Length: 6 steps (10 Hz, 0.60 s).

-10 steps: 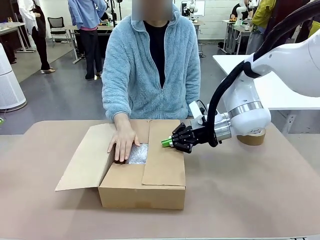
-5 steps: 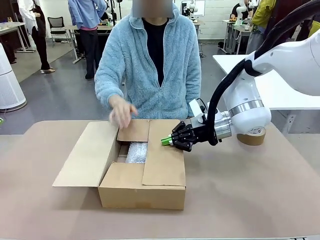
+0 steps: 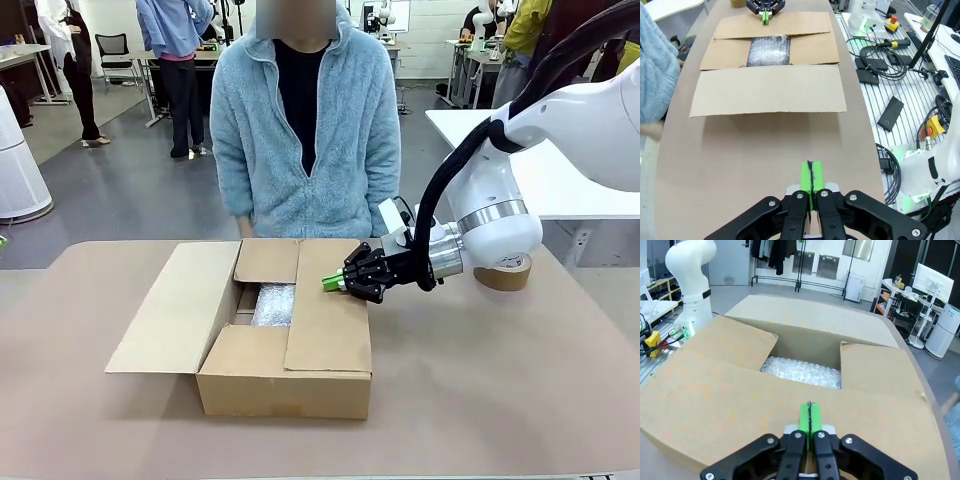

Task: Wrap the clocks to prevent damage.
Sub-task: Push the left (or right) flap of the Package Box to close it.

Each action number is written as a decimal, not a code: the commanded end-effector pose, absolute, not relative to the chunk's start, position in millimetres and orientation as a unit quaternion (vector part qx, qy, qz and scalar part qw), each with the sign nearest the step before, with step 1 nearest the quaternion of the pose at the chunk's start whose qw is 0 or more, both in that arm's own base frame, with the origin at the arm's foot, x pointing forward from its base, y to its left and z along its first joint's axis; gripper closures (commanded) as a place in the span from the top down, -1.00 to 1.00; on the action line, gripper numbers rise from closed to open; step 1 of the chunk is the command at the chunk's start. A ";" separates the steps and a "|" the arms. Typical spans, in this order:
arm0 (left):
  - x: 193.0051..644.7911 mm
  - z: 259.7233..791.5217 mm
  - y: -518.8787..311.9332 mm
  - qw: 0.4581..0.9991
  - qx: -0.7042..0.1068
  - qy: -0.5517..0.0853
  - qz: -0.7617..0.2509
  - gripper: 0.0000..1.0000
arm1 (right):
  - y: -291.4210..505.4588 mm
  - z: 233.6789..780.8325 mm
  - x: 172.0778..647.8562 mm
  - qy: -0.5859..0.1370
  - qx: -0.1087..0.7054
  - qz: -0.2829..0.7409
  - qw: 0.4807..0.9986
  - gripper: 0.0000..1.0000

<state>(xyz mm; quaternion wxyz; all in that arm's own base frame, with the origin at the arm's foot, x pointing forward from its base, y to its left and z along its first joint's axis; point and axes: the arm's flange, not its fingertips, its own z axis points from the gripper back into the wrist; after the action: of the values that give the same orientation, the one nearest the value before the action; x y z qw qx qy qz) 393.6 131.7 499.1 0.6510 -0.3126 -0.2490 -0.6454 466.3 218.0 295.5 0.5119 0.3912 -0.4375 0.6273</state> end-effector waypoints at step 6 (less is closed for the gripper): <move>393.3 501.3 131.2 0.655 -0.309 -0.256 -0.640 -0.99 | 217.5 289.6 465.8 -0.433 0.389 0.626 0.518 -0.97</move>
<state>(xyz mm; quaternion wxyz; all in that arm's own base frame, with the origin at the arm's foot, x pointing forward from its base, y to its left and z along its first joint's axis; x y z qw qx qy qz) 393.6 131.7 499.1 0.6510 -0.3126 -0.2490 -0.6454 466.3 218.0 295.5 0.5119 0.3912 -0.4375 0.6273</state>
